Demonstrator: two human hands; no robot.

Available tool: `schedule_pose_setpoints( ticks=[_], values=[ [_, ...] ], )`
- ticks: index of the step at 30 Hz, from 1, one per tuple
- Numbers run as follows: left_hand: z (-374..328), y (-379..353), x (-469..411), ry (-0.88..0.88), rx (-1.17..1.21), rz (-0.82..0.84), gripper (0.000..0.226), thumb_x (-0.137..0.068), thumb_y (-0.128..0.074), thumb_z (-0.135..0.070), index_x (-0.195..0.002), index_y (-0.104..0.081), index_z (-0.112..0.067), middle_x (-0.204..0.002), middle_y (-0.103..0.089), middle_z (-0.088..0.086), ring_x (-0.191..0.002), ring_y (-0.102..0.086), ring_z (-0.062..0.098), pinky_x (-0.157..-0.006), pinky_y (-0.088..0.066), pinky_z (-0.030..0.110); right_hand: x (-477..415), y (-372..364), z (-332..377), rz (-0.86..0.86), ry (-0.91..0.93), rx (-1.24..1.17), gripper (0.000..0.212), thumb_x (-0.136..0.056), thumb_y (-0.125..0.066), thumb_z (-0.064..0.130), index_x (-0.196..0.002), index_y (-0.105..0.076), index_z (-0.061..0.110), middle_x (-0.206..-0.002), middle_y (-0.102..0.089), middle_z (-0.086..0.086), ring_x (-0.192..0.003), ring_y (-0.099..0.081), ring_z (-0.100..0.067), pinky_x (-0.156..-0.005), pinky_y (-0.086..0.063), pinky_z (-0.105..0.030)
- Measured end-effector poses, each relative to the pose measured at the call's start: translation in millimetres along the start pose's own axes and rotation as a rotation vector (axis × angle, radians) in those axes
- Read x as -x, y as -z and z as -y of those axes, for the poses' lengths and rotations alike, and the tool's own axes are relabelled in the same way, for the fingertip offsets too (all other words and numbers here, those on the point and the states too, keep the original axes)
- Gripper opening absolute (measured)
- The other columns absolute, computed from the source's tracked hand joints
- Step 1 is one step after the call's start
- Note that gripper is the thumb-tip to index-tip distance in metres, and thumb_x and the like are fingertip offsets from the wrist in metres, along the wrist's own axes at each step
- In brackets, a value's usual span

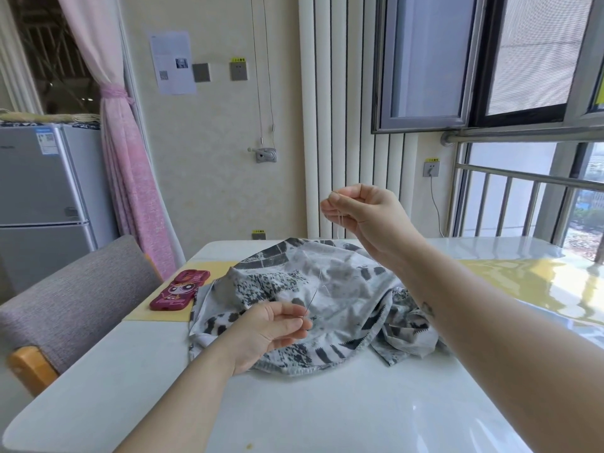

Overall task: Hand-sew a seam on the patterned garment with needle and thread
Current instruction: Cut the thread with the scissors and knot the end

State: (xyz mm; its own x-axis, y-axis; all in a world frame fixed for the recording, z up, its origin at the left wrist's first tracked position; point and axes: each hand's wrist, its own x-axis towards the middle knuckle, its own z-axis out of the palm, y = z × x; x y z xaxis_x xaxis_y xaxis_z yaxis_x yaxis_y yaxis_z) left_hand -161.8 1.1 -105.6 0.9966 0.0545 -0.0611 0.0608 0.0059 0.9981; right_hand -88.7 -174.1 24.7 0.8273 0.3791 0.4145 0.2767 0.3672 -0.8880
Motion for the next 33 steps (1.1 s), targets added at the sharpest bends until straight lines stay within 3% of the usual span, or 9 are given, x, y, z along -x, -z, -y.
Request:
schedule_pose_setpoints(
  ticks=[4, 9, 12, 16, 20, 22, 25, 30, 33],
  values=[
    [7.5, 2.2, -3.9, -0.011, -0.223, -0.036, 0.014, -0.09, -0.06, 0.0, -0.096, -0.065, -0.012, -0.084, -0.075, -0.002, -0.082, -0.07, 0.007, -0.082, -0.05, 0.025, -4.7, 0.9, -1.1, -0.035, 0.023, -0.079, 0.014, -0.09, -0.057, -0.002, -0.077, -0.06, 0.004, -0.068, -0.068, -0.005, -0.069, -0.066, -0.015, -0.084, -0.056, -0.031],
    [16.1, 6.8, -6.0, -0.079, -0.494, -0.107, 0.013, -0.09, -0.062, -0.004, -0.091, -0.067, -0.016, -0.086, -0.074, -0.004, -0.081, -0.069, 0.0, -0.073, -0.049, 0.011, -7.2, 1.4, 4.0, -0.081, 0.08, -0.088, 0.015, -0.09, -0.058, -0.002, -0.076, -0.062, 0.004, -0.066, -0.069, -0.004, -0.07, -0.067, -0.015, -0.084, -0.056, -0.03],
    [22.9, 10.2, -7.0, -0.085, -0.702, -0.135, 0.013, -0.092, -0.061, -0.012, -0.089, -0.066, -0.024, -0.091, -0.073, -0.009, -0.088, -0.067, 0.0, -0.083, -0.05, 0.018, -8.5, 0.8, 7.8, -0.114, 0.106, -0.103, 0.016, -0.089, -0.058, -0.003, -0.076, -0.061, 0.003, -0.065, -0.068, -0.004, -0.069, -0.067, -0.014, -0.083, -0.057, -0.03],
    [27.3, 11.3, -8.0, -0.105, -0.812, -0.181, 0.013, -0.093, -0.059, -0.016, -0.087, -0.063, -0.026, -0.091, -0.071, -0.01, -0.089, -0.064, -0.001, -0.075, -0.045, 0.015, -9.5, -1.1, 9.6, -0.125, 0.128, -0.129, 0.016, -0.089, -0.058, -0.004, -0.075, -0.061, 0.003, -0.065, -0.068, -0.005, -0.069, -0.066, -0.015, -0.085, -0.056, -0.031],
    [28.2, 13.0, -10.7, -0.104, -0.865, -0.192, 0.017, -0.093, -0.058, -0.016, -0.083, -0.06, -0.03, -0.088, -0.071, -0.011, -0.088, -0.064, 0.003, -0.08, -0.05, 0.025, -10.3, -0.8, 7.2, -0.118, 0.123, -0.123, 0.013, -0.089, -0.059, -0.003, -0.077, -0.061, 0.002, -0.066, -0.068, -0.005, -0.071, -0.067, -0.016, -0.086, -0.056, -0.032],
    [27.5, 16.2, -11.8, -0.099, -0.915, -0.225, 0.017, -0.093, -0.058, -0.017, -0.083, -0.058, -0.032, -0.084, -0.068, -0.014, -0.083, -0.062, 0.001, -0.074, -0.048, 0.023, -9.8, -0.1, 5.8, -0.107, 0.106, -0.094, 0.012, -0.089, -0.059, -0.002, -0.079, -0.061, 0.002, -0.069, -0.068, -0.007, -0.072, -0.067, -0.016, -0.086, -0.056, -0.031],
    [25.5, 29.0, -13.9, -0.073, -1.008, -0.352, 0.02, -0.092, -0.057, -0.019, -0.081, -0.055, -0.036, -0.083, -0.064, -0.015, -0.08, -0.059, 0.004, -0.071, -0.048, 0.025, -7.6, 4.6, 3.5, -0.052, 0.024, 0.105, 0.011, -0.089, -0.06, -0.001, -0.078, -0.06, 0.004, -0.077, -0.067, -0.009, -0.075, -0.066, -0.016, -0.082, -0.057, -0.029],
    [17.3, 55.8, -15.6, 0.039, -1.25, -0.608, 0.017, -0.094, -0.048, -0.025, -0.085, -0.052, -0.039, -0.094, -0.063, -0.017, -0.093, -0.06, 0.012, -0.077, -0.04, 0.025, -2.5, 19.7, -1.7, 0.168, -0.192, 0.888, 0.005, -0.088, -0.065, 0.023, -0.087, -0.066, 0.017, -0.09, -0.065, 0.004, -0.084, -0.061, -0.012, -0.067, -0.05, -0.018],
    [15.3, 64.3, -20.5, 0.108, -1.321, -0.664, 0.02, -0.094, -0.045, -0.021, -0.092, -0.054, -0.039, -0.102, -0.067, -0.013, -0.1, -0.058, 0.016, -0.087, -0.035, 0.03, -2.0, 24.7, -7.3, 0.09, -0.16, 0.968, 0.012, -0.086, -0.069, 0.027, -0.092, -0.071, 0.017, -0.094, -0.064, 0.008, -0.084, -0.063, -0.014, -0.059, -0.05, -0.022]
  ],
)
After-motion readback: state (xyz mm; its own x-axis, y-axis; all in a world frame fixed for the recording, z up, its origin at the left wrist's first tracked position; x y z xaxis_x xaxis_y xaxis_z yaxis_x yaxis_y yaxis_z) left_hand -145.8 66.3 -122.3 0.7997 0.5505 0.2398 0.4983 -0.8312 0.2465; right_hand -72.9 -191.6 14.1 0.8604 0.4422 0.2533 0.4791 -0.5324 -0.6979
